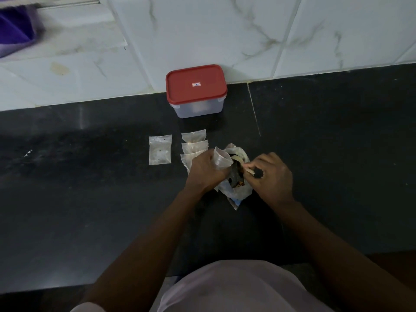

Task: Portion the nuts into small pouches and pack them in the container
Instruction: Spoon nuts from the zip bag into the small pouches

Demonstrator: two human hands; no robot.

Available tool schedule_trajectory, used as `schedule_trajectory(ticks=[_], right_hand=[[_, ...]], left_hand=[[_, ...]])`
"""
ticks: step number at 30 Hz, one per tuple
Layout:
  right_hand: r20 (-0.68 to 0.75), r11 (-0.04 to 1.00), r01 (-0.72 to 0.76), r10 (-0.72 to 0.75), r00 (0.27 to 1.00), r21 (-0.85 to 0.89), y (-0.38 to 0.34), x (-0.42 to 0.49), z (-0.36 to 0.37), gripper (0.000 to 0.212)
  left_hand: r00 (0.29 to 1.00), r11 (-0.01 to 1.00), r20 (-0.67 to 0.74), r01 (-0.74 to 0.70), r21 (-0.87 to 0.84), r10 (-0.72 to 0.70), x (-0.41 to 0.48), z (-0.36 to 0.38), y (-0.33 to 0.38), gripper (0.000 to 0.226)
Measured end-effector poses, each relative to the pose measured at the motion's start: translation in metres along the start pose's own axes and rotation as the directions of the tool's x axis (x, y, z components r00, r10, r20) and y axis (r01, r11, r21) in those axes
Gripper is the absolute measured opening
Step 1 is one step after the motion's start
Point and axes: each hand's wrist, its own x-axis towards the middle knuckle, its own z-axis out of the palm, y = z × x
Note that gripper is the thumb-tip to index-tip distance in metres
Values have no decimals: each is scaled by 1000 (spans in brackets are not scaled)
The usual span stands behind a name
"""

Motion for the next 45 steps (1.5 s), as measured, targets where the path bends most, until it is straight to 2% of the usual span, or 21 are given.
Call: schedule_trajectory(ticks=[4, 9, 14, 17, 19, 22, 27, 32, 37, 41, 45], right_hand=[[-14, 1000, 22, -22, 1000, -10, 0, 4, 2, 15], [-19, 998, 65, -65, 998, 11, 4, 6, 4, 12], [8, 990, 139, -139, 990, 10, 5, 5, 9, 7], [-25, 985, 174, -174, 984, -11, 5, 8, 11, 16], [-61, 969, 243, -246, 967, -43, 4, 10, 12, 11], [-99, 941, 328, -335, 937, -85, 1, 14, 13, 11], [-84, 920, 374, -384, 919, -113, 3, 17, 13, 10], [-69, 952, 255, -269, 961, -166, 3, 22, 9, 6], [26, 992, 98, -97, 995, -81, -2, 32, 5, 17], [91, 995, 98, -94, 991, -33, -3, 19, 4, 20], [2, 990, 139, -139, 990, 16, -3, 9, 1, 13]], left_hand=[[994, 999, 103, 31, -34, -28, -2, -5, -1, 25], [990, 992, 138, 50, -116, -34, -4, -6, -4, 25], [991, 976, 130, 55, -213, -27, -9, -6, -8, 27], [993, 963, 115, 3, -270, 29, -13, -4, -8, 38], [994, 955, 103, -9, -298, 42, -14, -2, -9, 41], [994, 963, 100, -5, -271, 33, -13, 0, -10, 43], [997, 965, 77, 14, -262, 7, -12, 0, -10, 39], [996, 971, 88, 19, -240, 2, -14, -3, -9, 36], [994, 965, 111, 31, -259, -2, -15, -5, -10, 39], [996, 965, 94, 27, -261, -2, -14, -3, -10, 39], [996, 962, 83, 38, -270, -16, -13, -2, -11, 42]])
